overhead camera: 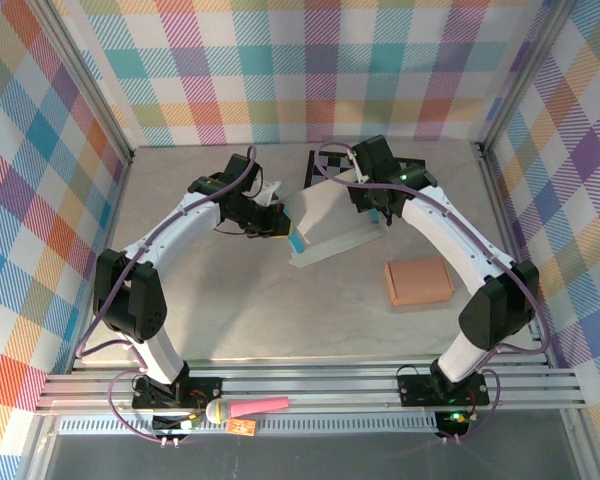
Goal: Fold the paper box
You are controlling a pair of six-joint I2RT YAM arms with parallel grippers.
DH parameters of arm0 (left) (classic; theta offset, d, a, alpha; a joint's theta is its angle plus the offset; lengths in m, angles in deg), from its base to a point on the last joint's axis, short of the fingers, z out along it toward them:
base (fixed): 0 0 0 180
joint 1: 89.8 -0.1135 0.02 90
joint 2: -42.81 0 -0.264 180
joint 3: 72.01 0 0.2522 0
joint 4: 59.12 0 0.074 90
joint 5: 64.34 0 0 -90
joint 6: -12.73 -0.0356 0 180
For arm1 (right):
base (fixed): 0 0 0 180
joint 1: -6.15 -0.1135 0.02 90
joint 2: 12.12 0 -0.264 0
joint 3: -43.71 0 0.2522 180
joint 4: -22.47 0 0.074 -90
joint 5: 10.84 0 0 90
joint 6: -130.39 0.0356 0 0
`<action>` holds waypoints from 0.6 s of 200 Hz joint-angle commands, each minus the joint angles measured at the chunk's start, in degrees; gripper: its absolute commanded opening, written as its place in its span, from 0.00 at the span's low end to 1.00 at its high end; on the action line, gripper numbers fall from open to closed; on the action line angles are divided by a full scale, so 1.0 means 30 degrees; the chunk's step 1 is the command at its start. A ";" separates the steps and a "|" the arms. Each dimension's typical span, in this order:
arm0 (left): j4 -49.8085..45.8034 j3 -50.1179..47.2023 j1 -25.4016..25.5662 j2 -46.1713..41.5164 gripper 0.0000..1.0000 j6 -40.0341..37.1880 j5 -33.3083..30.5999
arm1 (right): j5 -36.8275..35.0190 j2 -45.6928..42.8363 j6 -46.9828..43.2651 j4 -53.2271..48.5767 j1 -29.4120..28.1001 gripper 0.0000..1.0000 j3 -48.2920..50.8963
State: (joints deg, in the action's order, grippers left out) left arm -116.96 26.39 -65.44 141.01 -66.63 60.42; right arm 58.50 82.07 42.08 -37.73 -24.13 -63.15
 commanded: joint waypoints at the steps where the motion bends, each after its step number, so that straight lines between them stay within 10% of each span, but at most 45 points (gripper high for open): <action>1: -0.0360 0.0626 0.0405 -0.0733 0.00 -0.0531 0.0300 | -0.0415 0.0349 0.0178 -0.0782 0.0017 0.11 -0.1002; 120: 0.0921 0.0388 0.1164 -0.1151 0.00 0.1429 -0.1652 | -1.3453 0.2462 0.3838 -0.3584 -0.3718 0.00 -0.1994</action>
State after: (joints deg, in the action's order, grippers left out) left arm -116.02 28.12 -62.56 140.68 -63.55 55.68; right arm 27.64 87.66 50.72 -45.88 -33.36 -67.78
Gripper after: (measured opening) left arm 0.053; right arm 0.067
